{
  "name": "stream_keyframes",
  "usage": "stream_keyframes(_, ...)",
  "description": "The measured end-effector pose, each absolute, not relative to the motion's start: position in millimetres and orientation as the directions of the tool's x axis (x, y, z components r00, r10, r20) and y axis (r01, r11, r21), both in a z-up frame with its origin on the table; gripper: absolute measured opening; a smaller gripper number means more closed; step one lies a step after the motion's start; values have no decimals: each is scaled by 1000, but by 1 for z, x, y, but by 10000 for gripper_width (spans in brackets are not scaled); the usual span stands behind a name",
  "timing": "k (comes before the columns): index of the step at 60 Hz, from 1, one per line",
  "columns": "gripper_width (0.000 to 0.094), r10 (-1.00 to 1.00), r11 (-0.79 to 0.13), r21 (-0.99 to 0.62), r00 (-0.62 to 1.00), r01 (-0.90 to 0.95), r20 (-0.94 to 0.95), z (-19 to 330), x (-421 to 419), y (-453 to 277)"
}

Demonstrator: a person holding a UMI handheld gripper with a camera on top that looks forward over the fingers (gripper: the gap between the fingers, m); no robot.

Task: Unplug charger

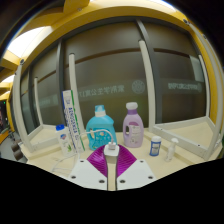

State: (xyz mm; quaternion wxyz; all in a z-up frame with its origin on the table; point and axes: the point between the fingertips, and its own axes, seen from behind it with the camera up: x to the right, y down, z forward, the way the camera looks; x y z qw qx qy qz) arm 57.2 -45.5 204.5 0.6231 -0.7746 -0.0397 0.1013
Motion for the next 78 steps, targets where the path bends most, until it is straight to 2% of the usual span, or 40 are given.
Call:
stream_keyframes(9, 83, 170, -436, -898, 985, 60, -17, 82, 94, -62)
stream_keyframes(11, 86, 188, -460, -884, 982, 85, -3, 52, 99, -68)
stream_keyframes(16, 117, 187, -514, -851, 982, 104, 7, 28, 107, -84)
stream_keyframes(22, 223, 187, -556, -827, 982, 89, -19, 9, 110, -96)
stream_keyframes(24, 315, 186, -576, -813, 982, 82, -33, 4, 111, -100)
stream_keyframes(26, 460, 179, -594, -800, 983, 78, -37, 1, 114, -104)
stream_keyframes(30, 786, 173, -600, -796, 985, 85, -25, 8, 119, -113)
stream_keyframes(31, 853, 172, -597, -798, 985, 89, -19, 11, 121, -115)
stream_keyframes(32, 865, 169, -592, -801, 985, 93, -11, 15, 123, -118)
stream_keyframes(34, 830, 162, -580, -809, 987, 100, 6, 24, 130, -124)
stream_keyframes(46, 854, 111, -518, -849, 992, 102, 52, 100, 148, -187)
stream_keyframes(60, 855, 80, -455, -886, 995, 91, 61, 186, 148, -303)
stream_keyframes(68, 849, 60, -436, -897, 997, 71, 50, 216, 147, -366)
stream_keyframes(78, 846, 65, -425, -902, 996, 78, 56, 234, 140, -415)
